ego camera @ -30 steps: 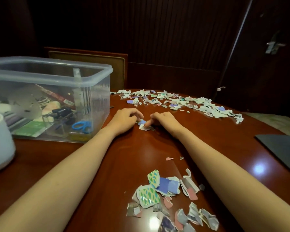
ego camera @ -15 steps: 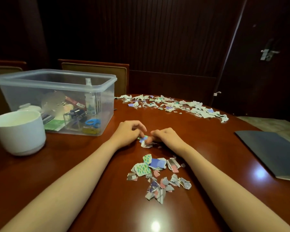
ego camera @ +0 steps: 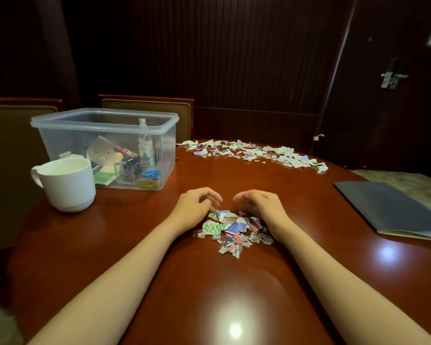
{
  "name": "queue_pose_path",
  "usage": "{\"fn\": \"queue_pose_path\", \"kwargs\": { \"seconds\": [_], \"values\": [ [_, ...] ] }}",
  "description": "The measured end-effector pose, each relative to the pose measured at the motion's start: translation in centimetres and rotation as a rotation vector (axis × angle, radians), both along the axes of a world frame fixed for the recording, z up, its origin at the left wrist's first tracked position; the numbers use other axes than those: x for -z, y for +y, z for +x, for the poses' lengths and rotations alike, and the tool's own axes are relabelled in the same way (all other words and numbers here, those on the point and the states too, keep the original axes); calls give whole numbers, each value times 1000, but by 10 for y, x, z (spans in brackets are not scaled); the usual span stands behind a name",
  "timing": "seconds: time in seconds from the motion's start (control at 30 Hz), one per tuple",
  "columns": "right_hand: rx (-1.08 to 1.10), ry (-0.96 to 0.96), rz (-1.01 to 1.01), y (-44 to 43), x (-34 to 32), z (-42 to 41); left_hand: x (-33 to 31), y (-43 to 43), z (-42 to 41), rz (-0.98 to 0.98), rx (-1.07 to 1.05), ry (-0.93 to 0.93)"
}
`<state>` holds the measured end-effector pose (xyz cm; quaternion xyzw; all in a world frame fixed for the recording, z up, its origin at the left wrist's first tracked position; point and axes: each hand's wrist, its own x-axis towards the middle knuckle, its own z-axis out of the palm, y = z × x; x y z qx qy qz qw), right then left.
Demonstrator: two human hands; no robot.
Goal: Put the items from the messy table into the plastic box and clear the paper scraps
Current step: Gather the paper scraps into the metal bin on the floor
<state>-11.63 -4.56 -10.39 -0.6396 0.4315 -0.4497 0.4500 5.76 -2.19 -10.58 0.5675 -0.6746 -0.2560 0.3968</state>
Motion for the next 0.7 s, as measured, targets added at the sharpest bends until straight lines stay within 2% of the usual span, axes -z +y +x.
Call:
{"fn": "queue_pose_path", "kwargs": {
  "seconds": [0.03,0.1,0.17,0.23,0.3,0.4,0.5,0.6,0.7],
  "values": [
    [56,41,-29,3,0,-3,-1,4,0,19,-10,25],
    [115,264,-105,8,-1,-7,-1,15,-1,84,9,11],
    [66,517,-132,16,1,-7,0,26,-6,146,77,-170],
    [-3,645,-107,23,2,-1,0,36,-16,155,152,-346],
    [-42,629,-105,29,3,8,1,42,-25,168,185,-271],
    [-78,400,-50,31,2,21,0,43,-29,178,182,29],
    [-11,183,1,30,-3,27,-3,43,-27,200,161,162],
    [181,227,-56,28,-9,17,-13,46,-19,195,169,96],
    [221,532,-103,27,-9,2,-16,50,-6,348,216,-294]
  ]
}}
